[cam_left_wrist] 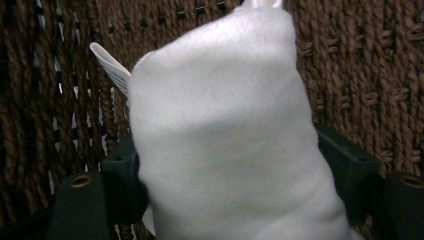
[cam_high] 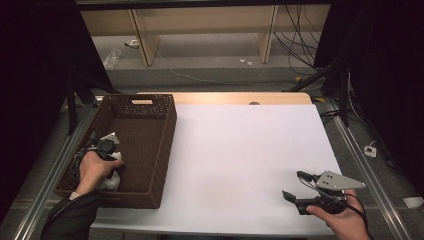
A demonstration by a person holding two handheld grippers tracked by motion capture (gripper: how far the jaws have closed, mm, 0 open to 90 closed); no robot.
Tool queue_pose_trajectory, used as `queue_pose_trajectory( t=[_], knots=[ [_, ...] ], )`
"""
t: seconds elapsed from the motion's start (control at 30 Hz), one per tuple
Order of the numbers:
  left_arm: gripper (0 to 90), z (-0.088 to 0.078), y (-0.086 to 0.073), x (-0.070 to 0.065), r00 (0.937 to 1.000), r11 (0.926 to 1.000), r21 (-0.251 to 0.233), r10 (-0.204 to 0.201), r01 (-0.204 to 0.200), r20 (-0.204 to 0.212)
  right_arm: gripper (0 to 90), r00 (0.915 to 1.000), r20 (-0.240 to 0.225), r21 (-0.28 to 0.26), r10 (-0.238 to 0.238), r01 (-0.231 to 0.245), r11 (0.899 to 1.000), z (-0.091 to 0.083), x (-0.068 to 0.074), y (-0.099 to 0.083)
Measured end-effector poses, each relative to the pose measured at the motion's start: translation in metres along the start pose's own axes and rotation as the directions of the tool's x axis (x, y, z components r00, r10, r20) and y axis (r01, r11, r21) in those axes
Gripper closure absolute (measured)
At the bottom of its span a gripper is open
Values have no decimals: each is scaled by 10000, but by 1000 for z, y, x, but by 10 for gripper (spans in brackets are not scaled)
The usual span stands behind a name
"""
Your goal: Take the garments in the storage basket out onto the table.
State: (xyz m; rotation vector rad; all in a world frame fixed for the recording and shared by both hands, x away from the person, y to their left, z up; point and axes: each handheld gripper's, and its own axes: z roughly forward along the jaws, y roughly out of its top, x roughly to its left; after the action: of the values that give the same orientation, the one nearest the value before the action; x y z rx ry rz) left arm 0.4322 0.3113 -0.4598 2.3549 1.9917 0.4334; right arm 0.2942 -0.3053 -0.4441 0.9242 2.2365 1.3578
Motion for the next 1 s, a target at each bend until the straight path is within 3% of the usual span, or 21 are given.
queue_pose_trajectory(
  t=[0.17,0.67,0.83,1.0],
  knots=[
    [315,-1,0,-2,9997,9997,-26,236,-236,-19,169,10000,-2,1,-9,9,10000,0,0,0],
    [414,-3,-1,-1,9995,9992,-226,328,-327,41,171,10000,-49,-79,44,-45,10000,1,0,0],
    [426,-6,-2,2,9994,9990,-425,117,-103,317,171,10000,-63,-62,63,-63,10000,1,-1,0],
    [429,-8,-2,1,9986,9975,-674,241,-209,462,172,10000,-18,-21,58,-58,10000,0,-1,0]
  ],
)
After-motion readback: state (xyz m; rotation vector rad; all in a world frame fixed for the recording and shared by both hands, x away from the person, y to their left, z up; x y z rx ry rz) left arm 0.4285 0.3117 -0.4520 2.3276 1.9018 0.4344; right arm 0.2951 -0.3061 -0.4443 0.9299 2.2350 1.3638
